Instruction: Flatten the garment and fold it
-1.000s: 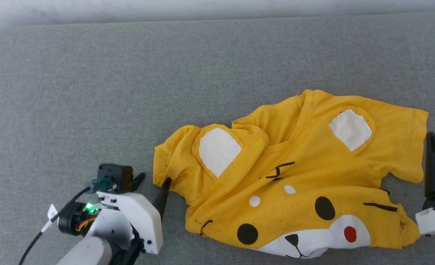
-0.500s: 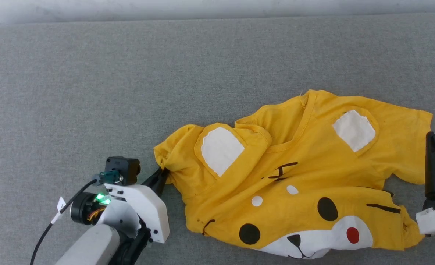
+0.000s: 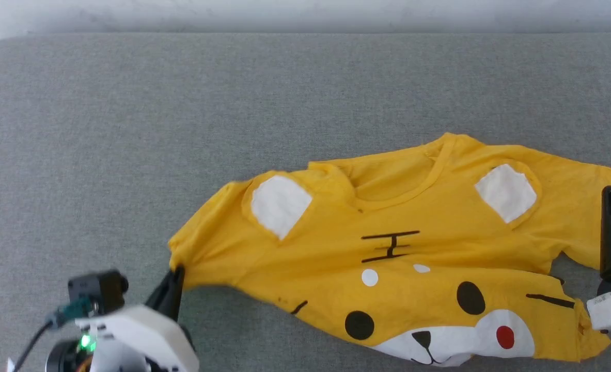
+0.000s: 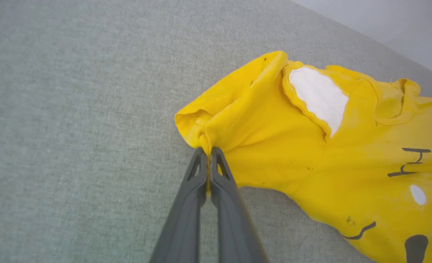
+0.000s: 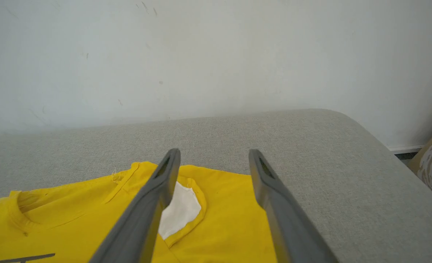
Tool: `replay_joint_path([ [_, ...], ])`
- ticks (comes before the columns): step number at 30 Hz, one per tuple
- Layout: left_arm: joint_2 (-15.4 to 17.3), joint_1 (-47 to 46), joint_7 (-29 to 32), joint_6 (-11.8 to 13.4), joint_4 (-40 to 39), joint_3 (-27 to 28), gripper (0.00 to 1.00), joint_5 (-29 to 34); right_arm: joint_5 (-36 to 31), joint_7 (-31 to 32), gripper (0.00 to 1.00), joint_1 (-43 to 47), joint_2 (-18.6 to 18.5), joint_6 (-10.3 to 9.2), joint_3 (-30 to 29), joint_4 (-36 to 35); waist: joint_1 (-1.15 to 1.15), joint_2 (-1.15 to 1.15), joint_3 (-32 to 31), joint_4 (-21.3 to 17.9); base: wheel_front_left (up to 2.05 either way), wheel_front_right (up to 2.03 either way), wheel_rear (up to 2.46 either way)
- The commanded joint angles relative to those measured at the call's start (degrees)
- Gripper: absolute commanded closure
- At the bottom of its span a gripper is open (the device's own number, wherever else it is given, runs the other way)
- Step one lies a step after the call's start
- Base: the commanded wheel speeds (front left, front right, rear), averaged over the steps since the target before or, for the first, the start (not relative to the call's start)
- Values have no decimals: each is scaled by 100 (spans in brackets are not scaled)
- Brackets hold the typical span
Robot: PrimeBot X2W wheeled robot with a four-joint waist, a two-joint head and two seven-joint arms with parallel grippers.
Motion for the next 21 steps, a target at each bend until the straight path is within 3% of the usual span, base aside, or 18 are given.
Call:
replay_joint_path([
  [1, 59, 337, 28, 183, -129, 22, 100, -18, 18, 20, 0, 56, 16, -11, -14, -6, 0, 0, 15, 50, 0, 0, 0],
  [2, 77, 517, 65, 266, -196, 10, 100, -34, 15, 23, 0, 61, 16, -11, -20, -7, 0, 0, 26, 69, 0, 0, 0],
  [3, 61, 680, 105, 315, -254, -18, 87, -85, 10, 29, 0, 63, 16, -11, -28, -8, 0, 0, 36, 89, 0, 0, 0],
  [4, 24, 818, 142, 332, -304, -66, 51, -147, 7, 41, 0, 64, 16, -11, -35, -8, 0, 0, 45, 109, 0, 0, 0],
  [5, -13, 927, 170, 336, -325, -117, 0, -199, 1, 55, 0, 61, 16, -11, -34, -10, 0, 0, 55, 126, 0, 0, 0],
  [12, -192, 900, 32, 264, -283, -164, 0, -252, -45, 146, 0, 12, 16, -11, -3, -42, 0, 0, 53, 199, 0, 0, 0],
  [18, 20, 759, 26, 140, -785, 230, 0, -452, -54, 184, 0, 15, 16, -11, 6, -87, 0, 0, 53, 154, 0, 0, 0],
  [21, 320, 621, 32, 251, -869, 492, 0, -282, -37, 170, 0, 26, 16, -11, -9, -93, 0, 0, 88, 121, 0, 0, 0],
])
